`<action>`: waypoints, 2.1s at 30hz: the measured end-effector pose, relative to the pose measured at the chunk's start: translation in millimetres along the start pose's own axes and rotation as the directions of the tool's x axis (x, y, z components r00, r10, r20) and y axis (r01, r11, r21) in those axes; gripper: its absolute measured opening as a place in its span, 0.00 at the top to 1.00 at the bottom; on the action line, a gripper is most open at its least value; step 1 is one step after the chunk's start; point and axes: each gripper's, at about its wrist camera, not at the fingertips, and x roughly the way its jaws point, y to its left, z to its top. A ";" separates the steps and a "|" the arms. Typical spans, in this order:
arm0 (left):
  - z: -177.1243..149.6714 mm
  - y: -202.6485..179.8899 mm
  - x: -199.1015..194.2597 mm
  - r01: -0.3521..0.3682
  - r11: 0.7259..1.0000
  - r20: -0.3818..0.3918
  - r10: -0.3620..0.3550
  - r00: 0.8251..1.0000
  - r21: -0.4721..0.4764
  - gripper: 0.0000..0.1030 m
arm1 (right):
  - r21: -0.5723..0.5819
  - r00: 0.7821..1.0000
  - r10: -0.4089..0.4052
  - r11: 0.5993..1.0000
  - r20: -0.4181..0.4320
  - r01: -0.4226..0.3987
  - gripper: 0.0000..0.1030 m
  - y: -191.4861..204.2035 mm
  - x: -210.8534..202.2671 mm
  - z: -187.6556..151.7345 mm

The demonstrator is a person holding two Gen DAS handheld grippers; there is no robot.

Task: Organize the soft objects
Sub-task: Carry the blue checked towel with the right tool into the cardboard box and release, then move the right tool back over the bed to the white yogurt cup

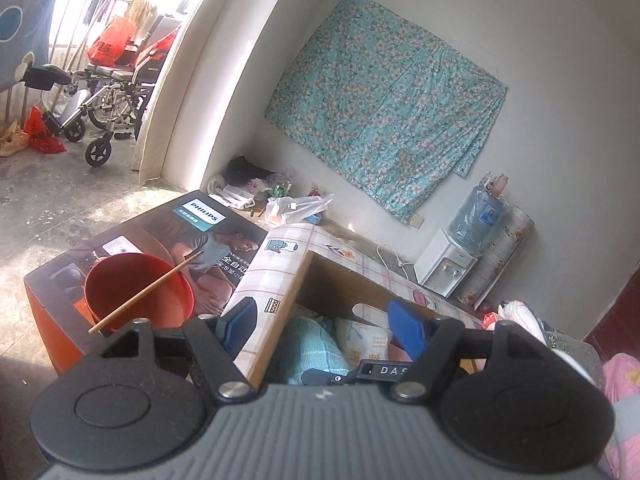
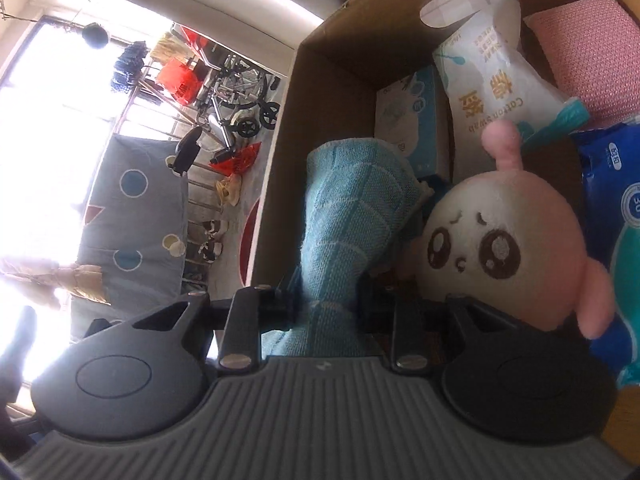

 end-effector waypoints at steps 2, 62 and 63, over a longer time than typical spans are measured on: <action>-0.3 4.2 2.2 -0.001 1.000 -0.010 0.001 1.000 -0.010 0.29 | -0.030 0.999 -0.051 0.998 -0.013 0.050 0.72 -0.6 16.7 -4.4; -213.9 -310.2 14.8 0.491 0.522 -0.385 -0.305 0.871 0.698 0.07 | 0.177 0.711 -0.350 0.935 0.609 0.309 0.35 -240.9 -403.9 -118.0; -213.1 -321.2 22.6 0.488 0.477 -0.391 -0.294 0.872 0.731 0.07 | 0.177 0.721 -0.339 0.940 0.605 0.293 0.35 -245.5 -402.2 -108.1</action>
